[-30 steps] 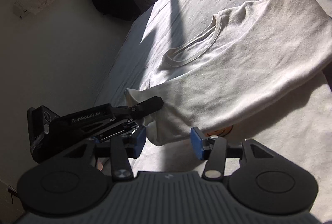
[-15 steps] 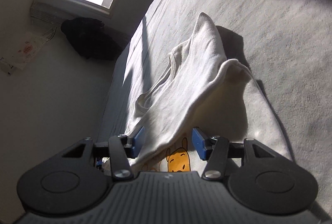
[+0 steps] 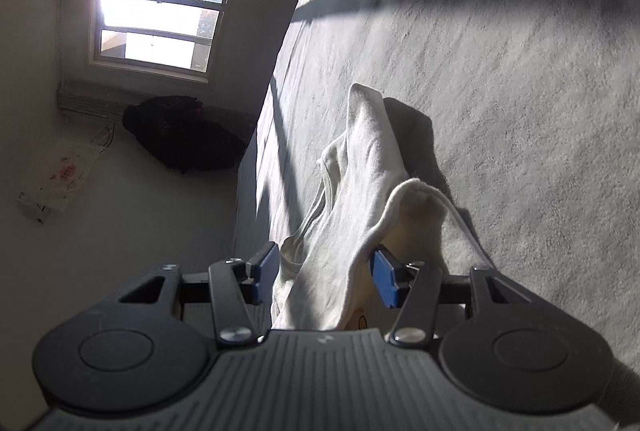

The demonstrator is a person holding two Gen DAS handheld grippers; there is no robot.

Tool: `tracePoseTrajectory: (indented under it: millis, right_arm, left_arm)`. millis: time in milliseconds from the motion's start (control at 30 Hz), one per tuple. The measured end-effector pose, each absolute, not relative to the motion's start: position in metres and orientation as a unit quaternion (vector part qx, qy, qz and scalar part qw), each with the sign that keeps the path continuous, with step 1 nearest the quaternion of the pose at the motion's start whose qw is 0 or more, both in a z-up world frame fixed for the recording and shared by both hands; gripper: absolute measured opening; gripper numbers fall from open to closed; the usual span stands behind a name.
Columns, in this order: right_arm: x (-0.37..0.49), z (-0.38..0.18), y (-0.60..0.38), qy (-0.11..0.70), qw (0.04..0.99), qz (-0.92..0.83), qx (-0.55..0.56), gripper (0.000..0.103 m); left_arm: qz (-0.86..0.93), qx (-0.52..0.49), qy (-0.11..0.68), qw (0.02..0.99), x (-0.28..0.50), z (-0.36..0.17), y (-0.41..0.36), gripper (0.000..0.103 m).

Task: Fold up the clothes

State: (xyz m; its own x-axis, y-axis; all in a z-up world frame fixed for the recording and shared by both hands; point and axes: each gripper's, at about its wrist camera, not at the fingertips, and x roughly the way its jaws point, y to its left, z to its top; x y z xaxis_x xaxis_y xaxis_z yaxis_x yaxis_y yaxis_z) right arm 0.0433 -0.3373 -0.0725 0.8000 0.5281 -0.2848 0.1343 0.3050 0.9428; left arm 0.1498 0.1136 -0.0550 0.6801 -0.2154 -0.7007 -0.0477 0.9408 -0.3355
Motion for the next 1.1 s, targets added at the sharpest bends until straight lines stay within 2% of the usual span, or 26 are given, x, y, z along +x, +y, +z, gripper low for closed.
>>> tracePoseTrajectory:
  millis: [33, 267, 333, 367, 400, 467, 500, 600, 633, 667, 700, 767, 800, 867, 933, 1033, 1100]
  right_arm:
    - [0.044, -0.074, -0.341, 0.282, 0.751, 0.126, 0.584, 0.055]
    - [0.045, -0.070, -0.362, 0.254, 0.743, 0.106, 0.610, 0.055]
    - [0.041, -0.066, -0.365, 0.243, 0.757, 0.082, 0.600, 0.052]
    - [0.039, -0.064, -0.365, 0.241, 0.765, 0.073, 0.593, 0.043]
    - [0.039, -0.062, -0.363, 0.249, 0.780, 0.056, 0.572, 0.030]
    - [0.039, -0.058, -0.356, 0.271, 0.813, 0.018, 0.516, 0.015]
    - [0.039, -0.057, -0.351, 0.282, 0.822, 0.007, 0.495, 0.014]
    - [0.037, -0.050, -0.344, 0.302, 0.834, -0.006, 0.461, 0.014]
    - [0.035, -0.045, -0.344, 0.304, 0.836, -0.005, 0.457, 0.016]
    - [0.033, -0.038, -0.345, 0.302, 0.840, -0.006, 0.451, 0.023]
    - [0.031, -0.030, -0.346, 0.299, 0.844, -0.007, 0.444, 0.023]
    - [0.043, -0.021, -0.347, 0.290, 0.862, -0.004, 0.415, 0.025]
    - [0.051, -0.017, -0.347, 0.286, 0.872, -0.002, 0.398, 0.036]
    - [0.080, -0.022, -0.343, 0.298, 0.881, -0.004, 0.367, 0.044]
    - [0.105, -0.035, -0.339, 0.312, 0.888, -0.001, 0.338, 0.044]
    - [0.129, -0.059, -0.334, 0.320, 0.902, 0.003, 0.289, 0.044]
    - [0.130, -0.065, -0.338, 0.307, 0.904, 0.014, 0.296, 0.034]
  left_arm:
    - [-0.040, -0.163, 0.393, 0.904, 0.150, -0.056, 0.114, 0.004]
    - [-0.016, -0.141, 0.330, 0.933, 0.141, -0.041, 0.108, 0.004]
    - [-0.006, -0.125, 0.338, 0.933, 0.143, -0.044, 0.106, 0.005]
    - [-0.001, -0.117, 0.343, 0.932, 0.144, -0.045, 0.106, 0.006]
    - [0.004, -0.109, 0.347, 0.931, 0.145, -0.047, 0.105, 0.008]
    - [0.013, -0.095, 0.357, 0.929, 0.147, -0.050, 0.104, 0.011]
    - [0.014, -0.098, 0.371, 0.923, 0.149, -0.056, 0.107, 0.014]
    - [-0.002, -0.149, 0.376, 0.915, 0.149, -0.060, 0.123, 0.020]
    - [-0.007, -0.167, 0.375, 0.912, 0.149, -0.060, 0.127, 0.027]
    - [-0.013, -0.184, 0.375, 0.909, 0.150, -0.059, 0.131, 0.030]
    - [-0.018, -0.199, 0.374, 0.906, 0.150, -0.059, 0.134, 0.031]
    - [-0.016, -0.191, 0.375, 0.907, 0.153, -0.061, 0.130, 0.028]
    - [-0.015, -0.187, 0.376, 0.907, 0.155, -0.062, 0.127, 0.028]
    - [-0.013, -0.179, 0.377, 0.909, 0.158, -0.064, 0.123, 0.011]
    - [-0.010, -0.175, 0.374, 0.911, 0.156, -0.062, 0.121, 0.003]
    - [-0.024, -0.184, 0.350, 0.918, 0.154, -0.056, 0.124, 0.003]
    - [-0.036, -0.192, 0.330, 0.923, 0.153, -0.051, 0.126, 0.002]
